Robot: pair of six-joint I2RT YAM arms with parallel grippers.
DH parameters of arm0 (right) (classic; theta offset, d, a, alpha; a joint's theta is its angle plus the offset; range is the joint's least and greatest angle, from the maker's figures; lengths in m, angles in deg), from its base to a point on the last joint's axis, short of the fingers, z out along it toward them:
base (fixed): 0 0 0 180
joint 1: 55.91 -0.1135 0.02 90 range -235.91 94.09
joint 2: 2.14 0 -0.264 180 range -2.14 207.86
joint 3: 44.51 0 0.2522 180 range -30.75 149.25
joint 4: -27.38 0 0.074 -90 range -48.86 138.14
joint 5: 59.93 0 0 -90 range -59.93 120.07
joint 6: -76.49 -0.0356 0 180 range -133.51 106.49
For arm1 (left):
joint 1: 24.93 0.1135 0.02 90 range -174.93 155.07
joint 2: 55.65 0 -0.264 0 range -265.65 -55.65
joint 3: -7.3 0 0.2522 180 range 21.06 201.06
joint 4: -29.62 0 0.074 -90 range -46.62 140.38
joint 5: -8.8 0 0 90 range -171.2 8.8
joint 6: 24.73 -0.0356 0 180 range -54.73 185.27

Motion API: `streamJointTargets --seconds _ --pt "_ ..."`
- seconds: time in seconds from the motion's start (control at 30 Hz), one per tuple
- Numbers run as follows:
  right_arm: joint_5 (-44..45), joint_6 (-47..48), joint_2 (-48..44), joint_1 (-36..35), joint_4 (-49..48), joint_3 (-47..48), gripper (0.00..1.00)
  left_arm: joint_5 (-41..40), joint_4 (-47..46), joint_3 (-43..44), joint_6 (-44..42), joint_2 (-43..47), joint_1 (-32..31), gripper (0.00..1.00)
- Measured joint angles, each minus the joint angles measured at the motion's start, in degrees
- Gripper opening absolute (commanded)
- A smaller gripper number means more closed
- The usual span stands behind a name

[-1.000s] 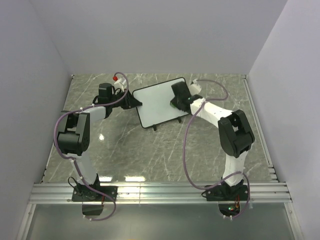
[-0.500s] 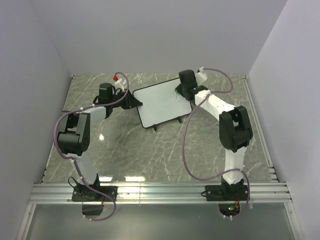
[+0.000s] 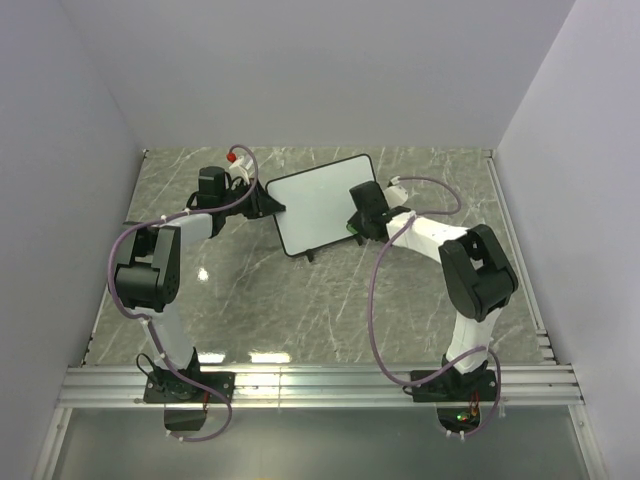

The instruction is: Erase the whiteboard

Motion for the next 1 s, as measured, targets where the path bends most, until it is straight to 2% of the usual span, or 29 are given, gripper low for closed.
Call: streamJointTargets --seconds 0.1,0.47,0.6,0.87,1.0 --pt "0.1 0.5 0.2 0.2 1.4 1.5 0.0 0.0 0.0 0.0 0.0 0.0 0.0 0.0" --pt "0.6 4.8 4.9 5.2 3.0 19.0 0.0 -0.9 0.1 -0.2 -0.1 0.5 -0.7 0.0" --pt "0.5 4.6 5.3 5.6 3.1 17.7 0.0 -1.3 0.0 -0.8 0.0 1.0 -0.9 0.0" --pt "0.7 -0.7 1.7 1.9 1.1 4.3 0.0 -1.6 -0.2 -0.9 0.2 1.3 -1.1 0.0" --pt "0.8 -2.3 1.1 0.7 1.5 2.1 0.0 -1.8 0.0 -0.9 0.2 1.3 -1.1 0.0"
